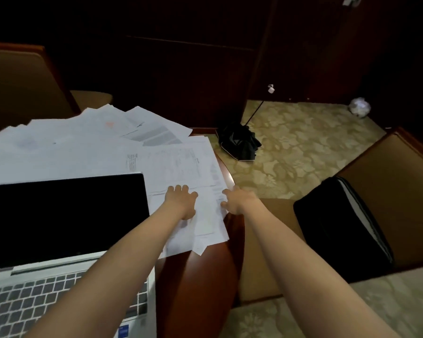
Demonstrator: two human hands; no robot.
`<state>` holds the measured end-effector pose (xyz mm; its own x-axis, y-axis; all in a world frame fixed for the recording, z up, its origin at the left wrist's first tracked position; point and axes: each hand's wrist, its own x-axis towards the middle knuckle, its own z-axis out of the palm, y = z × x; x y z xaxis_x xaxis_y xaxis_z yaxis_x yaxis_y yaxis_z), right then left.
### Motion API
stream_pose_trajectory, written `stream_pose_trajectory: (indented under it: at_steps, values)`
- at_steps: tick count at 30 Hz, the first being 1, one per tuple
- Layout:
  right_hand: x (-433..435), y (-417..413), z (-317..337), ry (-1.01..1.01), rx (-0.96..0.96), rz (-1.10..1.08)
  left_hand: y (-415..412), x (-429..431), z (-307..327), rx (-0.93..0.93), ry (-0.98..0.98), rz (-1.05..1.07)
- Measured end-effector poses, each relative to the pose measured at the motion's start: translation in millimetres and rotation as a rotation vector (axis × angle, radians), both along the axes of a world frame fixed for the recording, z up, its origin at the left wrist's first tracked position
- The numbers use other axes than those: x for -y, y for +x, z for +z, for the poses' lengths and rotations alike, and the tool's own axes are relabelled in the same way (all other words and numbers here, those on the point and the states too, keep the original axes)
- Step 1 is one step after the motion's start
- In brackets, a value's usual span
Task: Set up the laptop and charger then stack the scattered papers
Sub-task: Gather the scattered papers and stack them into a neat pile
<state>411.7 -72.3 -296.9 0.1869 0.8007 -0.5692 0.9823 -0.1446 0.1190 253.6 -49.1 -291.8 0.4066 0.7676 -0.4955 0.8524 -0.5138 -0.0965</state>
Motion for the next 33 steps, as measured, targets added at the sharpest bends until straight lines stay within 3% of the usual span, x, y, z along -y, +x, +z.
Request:
stream_pose_trajectory:
  at_steps: [7, 16, 25, 33]
  values:
    - [-59.7, -12.9, 0.9, 0.028, -0.016, 0.141, -8.8, -32.8, -3.9, 0.221, -0.083, 0.418]
    - [-121.4, -38.3, -17.6, 0.050, -0.003, 0.251, -15.5, -72.7, -29.0, 0.447, 0.010, 0.625]
    - [-172.8, -47.5, -26.3, 0.076, -0.056, 0.296, -2.6, -85.5, -49.8, 0.463, 0.036, 0.746]
    - [-228.3, -62.0, -42.1, 0.120, -0.094, 0.555, -5.4, -114.7, -64.3, 0.474, 0.125, 0.973]
